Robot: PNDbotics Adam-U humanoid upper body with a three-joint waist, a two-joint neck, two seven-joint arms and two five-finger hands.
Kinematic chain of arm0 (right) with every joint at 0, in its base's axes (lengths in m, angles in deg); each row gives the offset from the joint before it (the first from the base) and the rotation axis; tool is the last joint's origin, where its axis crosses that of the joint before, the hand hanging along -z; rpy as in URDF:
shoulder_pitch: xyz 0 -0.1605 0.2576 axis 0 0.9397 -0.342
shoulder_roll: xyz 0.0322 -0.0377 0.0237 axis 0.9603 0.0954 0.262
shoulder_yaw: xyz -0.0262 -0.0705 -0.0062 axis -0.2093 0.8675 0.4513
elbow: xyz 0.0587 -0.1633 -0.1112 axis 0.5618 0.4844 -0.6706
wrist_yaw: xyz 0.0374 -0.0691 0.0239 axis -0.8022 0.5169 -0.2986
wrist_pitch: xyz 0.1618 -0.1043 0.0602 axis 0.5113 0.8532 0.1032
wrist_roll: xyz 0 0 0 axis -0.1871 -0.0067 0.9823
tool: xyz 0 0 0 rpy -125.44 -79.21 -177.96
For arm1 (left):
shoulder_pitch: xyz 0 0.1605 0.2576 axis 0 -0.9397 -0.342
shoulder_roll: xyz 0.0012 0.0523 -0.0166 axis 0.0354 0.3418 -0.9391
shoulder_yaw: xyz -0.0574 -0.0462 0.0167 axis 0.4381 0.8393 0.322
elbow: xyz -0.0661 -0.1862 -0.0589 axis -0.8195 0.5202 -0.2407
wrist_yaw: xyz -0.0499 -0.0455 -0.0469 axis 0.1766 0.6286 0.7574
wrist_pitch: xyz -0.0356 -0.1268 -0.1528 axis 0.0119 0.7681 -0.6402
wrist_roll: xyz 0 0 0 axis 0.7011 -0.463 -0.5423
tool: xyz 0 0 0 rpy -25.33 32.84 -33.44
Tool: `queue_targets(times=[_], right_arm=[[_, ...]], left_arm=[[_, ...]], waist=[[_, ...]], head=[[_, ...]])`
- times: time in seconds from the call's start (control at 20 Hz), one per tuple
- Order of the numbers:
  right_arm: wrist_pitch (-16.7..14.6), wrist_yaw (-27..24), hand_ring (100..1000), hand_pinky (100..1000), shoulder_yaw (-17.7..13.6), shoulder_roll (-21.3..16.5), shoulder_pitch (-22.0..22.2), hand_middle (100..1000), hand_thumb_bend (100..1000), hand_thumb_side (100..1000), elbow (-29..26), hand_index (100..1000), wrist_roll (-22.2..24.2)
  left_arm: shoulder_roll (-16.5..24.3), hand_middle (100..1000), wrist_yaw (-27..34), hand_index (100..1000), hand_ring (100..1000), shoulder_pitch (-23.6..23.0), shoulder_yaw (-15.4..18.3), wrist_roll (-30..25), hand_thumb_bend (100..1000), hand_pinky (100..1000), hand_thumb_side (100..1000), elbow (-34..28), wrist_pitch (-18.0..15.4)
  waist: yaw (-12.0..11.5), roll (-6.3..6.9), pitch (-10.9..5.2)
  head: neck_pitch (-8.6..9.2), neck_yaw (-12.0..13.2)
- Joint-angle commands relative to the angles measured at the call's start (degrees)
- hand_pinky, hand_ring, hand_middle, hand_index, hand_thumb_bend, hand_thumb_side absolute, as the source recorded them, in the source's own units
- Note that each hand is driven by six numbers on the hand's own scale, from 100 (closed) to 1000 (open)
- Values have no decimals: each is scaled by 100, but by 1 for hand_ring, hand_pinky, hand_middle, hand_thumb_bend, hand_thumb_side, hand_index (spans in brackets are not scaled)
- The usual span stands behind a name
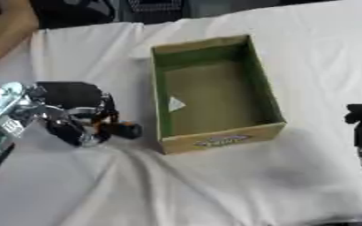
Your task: Pick up objects on the table and place them in the box.
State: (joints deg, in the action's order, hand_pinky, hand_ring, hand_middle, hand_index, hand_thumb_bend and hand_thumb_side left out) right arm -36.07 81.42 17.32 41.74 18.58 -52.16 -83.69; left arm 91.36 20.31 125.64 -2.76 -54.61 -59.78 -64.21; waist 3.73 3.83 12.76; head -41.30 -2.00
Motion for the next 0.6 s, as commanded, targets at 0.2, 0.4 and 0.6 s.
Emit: queue_targets(times=[0.2, 0.4, 0.6], right_arm=[[6, 0, 559, 418, -19, -76, -8, 569, 100, 752, -122, 780, 0], [3, -4, 559, 418, -19, -82, -3, 569, 100, 752, -122, 780, -4], [1, -15, 559, 418, -10, -84, 1, 568, 100, 752, -122, 780, 3]], left_arm=[[304, 312, -81, 430, 145, 275, 136, -50, 226, 100, 100, -443, 14], [258, 313, -160, 429, 147, 393, 135, -92, 247, 100, 100, -508, -8], [107, 315, -270, 427, 151, 699, 120, -126, 289, 100, 100, -528, -55]], waist=[[-4, -1, -85], [-4, -1, -93], [-9, -3, -107]], head=[[52, -60], [55, -68], [64, -73]])
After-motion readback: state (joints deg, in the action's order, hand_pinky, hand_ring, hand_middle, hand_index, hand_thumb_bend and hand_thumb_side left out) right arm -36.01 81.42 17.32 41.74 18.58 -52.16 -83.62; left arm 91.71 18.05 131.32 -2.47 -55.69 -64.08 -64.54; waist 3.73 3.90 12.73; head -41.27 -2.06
